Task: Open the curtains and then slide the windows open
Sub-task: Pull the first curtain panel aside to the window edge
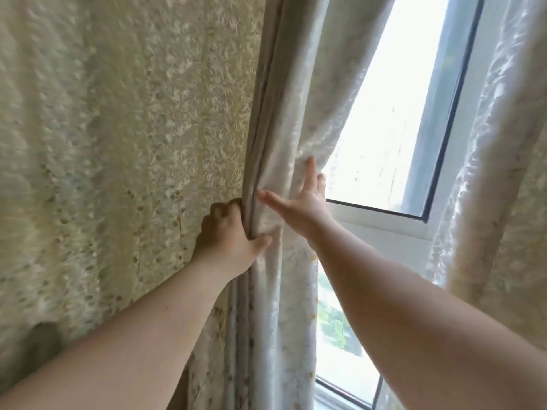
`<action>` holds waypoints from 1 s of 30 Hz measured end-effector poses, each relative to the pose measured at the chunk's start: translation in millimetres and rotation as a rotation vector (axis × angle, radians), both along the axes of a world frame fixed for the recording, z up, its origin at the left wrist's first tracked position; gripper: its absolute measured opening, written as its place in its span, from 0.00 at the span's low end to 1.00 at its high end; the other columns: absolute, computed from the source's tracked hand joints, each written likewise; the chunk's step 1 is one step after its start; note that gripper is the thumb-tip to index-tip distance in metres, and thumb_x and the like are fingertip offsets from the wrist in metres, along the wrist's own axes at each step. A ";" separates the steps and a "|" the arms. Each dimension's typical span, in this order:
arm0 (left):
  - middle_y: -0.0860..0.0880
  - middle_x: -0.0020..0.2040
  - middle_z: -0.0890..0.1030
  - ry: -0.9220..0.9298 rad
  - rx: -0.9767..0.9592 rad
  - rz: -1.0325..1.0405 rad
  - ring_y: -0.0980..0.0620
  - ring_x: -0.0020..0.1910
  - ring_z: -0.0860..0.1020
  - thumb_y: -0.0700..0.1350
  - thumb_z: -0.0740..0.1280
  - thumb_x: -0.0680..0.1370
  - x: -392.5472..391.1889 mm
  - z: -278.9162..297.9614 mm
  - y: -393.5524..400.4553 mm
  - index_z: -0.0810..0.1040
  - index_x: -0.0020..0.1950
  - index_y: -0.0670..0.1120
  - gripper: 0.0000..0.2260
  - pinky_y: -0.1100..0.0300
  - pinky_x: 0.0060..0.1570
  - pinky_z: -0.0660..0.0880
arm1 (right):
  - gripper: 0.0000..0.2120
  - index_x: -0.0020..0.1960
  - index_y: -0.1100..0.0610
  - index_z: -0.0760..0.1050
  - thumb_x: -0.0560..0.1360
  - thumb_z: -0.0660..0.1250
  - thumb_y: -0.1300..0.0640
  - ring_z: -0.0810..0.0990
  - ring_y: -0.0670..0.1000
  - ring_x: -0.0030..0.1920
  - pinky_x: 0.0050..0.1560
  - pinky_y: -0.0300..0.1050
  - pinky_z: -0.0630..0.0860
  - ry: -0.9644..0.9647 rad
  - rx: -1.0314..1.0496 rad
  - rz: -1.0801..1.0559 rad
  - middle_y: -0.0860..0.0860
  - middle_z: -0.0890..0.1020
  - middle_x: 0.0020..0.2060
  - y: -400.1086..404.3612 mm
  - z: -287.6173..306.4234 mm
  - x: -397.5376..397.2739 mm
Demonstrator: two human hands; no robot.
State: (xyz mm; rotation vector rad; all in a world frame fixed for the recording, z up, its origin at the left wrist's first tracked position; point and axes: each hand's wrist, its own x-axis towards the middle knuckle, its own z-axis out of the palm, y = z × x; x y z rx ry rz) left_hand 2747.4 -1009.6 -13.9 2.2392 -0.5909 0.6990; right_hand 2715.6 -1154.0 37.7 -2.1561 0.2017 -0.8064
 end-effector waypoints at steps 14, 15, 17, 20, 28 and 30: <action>0.48 0.74 0.49 0.122 0.089 0.123 0.43 0.71 0.55 0.70 0.65 0.64 126.7 -4.9 206.7 0.44 0.74 0.53 0.48 0.50 0.67 0.56 | 0.62 0.76 0.45 0.44 0.51 0.71 0.27 0.76 0.54 0.61 0.63 0.52 0.72 -0.116 0.254 0.139 0.51 0.75 0.64 116.8 14.9 136.0; 0.48 0.74 0.49 0.129 0.091 0.126 0.42 0.70 0.56 0.70 0.65 0.63 135.3 -3.7 220.7 0.44 0.74 0.53 0.48 0.50 0.67 0.57 | 0.61 0.76 0.45 0.44 0.53 0.71 0.28 0.76 0.54 0.61 0.64 0.52 0.72 -0.126 0.256 0.163 0.51 0.75 0.64 132.4 17.3 147.8; 0.47 0.74 0.49 0.138 0.104 0.138 0.42 0.70 0.56 0.71 0.64 0.63 149.4 -1.8 245.0 0.44 0.74 0.53 0.49 0.50 0.67 0.58 | 0.58 0.76 0.44 0.45 0.55 0.71 0.31 0.76 0.53 0.60 0.63 0.50 0.72 -0.178 0.271 0.196 0.49 0.75 0.62 157.5 21.1 166.0; 0.47 0.74 0.48 0.152 0.086 0.155 0.43 0.71 0.56 0.71 0.64 0.63 175.8 -1.2 293.8 0.43 0.74 0.53 0.49 0.50 0.67 0.57 | 0.53 0.74 0.45 0.50 0.57 0.73 0.36 0.76 0.52 0.56 0.58 0.48 0.73 -0.231 0.268 0.201 0.48 0.76 0.57 195.2 25.9 202.6; 0.50 0.75 0.42 0.373 -0.038 0.237 0.42 0.73 0.51 0.70 0.65 0.64 245.2 -27.8 385.3 0.39 0.73 0.59 0.48 0.41 0.68 0.57 | 0.49 0.72 0.46 0.57 0.58 0.77 0.39 0.76 0.53 0.58 0.59 0.53 0.75 -0.234 0.347 0.247 0.49 0.76 0.60 240.6 19.9 304.4; 0.50 0.76 0.41 0.386 -0.033 0.275 0.42 0.74 0.50 0.70 0.65 0.64 266.9 -30.7 392.2 0.38 0.73 0.58 0.49 0.41 0.68 0.56 | 0.48 0.72 0.47 0.60 0.57 0.77 0.37 0.78 0.51 0.56 0.56 0.49 0.76 -0.210 0.374 0.315 0.48 0.78 0.58 253.3 16.7 334.1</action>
